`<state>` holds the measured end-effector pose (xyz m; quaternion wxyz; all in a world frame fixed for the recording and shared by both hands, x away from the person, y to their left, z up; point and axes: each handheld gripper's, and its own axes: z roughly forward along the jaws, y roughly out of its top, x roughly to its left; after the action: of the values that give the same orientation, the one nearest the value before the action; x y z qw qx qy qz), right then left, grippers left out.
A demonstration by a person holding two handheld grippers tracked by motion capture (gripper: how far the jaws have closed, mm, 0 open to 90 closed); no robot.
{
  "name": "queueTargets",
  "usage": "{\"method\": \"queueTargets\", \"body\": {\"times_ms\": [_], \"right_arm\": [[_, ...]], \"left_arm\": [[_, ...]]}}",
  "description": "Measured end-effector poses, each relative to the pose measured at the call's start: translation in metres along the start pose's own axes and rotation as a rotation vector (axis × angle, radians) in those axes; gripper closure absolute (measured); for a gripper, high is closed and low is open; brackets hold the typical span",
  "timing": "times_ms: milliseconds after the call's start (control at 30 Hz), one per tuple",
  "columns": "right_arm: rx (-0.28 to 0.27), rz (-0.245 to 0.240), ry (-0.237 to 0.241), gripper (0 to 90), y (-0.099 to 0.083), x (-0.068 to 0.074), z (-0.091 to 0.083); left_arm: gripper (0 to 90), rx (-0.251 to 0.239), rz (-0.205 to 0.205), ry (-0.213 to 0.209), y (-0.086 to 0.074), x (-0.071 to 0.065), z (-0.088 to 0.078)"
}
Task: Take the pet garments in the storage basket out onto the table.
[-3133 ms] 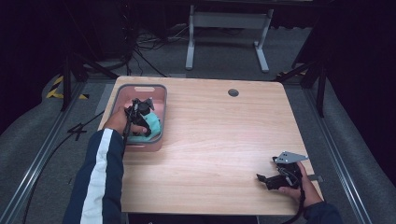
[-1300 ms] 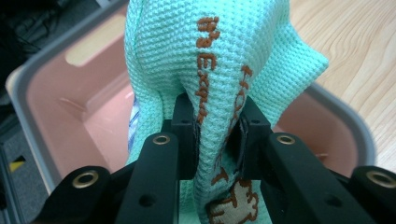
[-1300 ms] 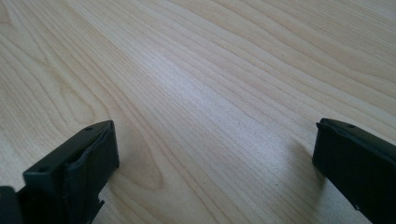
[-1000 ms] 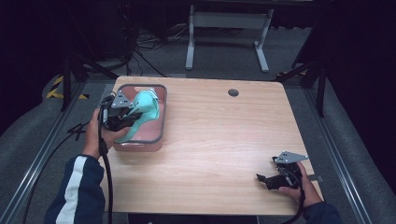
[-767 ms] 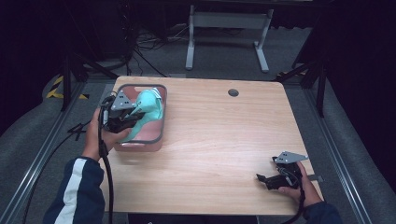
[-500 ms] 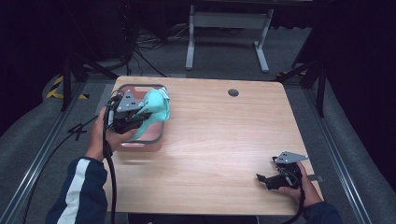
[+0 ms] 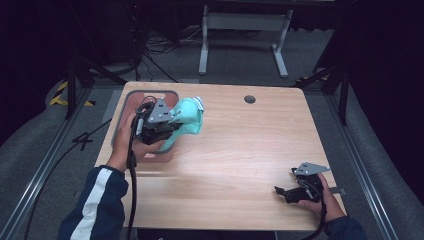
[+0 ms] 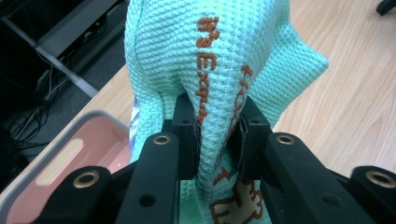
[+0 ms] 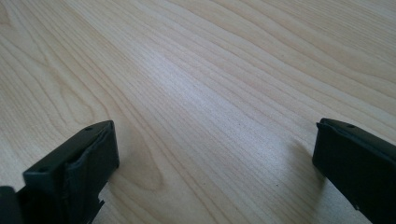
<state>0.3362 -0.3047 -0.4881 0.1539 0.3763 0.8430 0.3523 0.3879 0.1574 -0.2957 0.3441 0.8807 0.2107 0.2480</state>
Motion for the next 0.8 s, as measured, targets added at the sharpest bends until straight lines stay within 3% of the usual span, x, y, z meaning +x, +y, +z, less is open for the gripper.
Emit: {"method": "queueTargets", "body": {"times_ms": [567, 800], "right_arm": [[0.000, 0.001, 0.000, 0.5, 0.000, 0.000, 0.000], [0.000, 0.001, 0.000, 0.6, 0.000, 0.000, 0.000]], "left_arm": [[73.9, 0.033, 0.077, -0.091, 0.026, -0.031, 0.044], [73.9, 0.051, 0.085, -0.136, 0.031, -0.045, 0.068]]}}
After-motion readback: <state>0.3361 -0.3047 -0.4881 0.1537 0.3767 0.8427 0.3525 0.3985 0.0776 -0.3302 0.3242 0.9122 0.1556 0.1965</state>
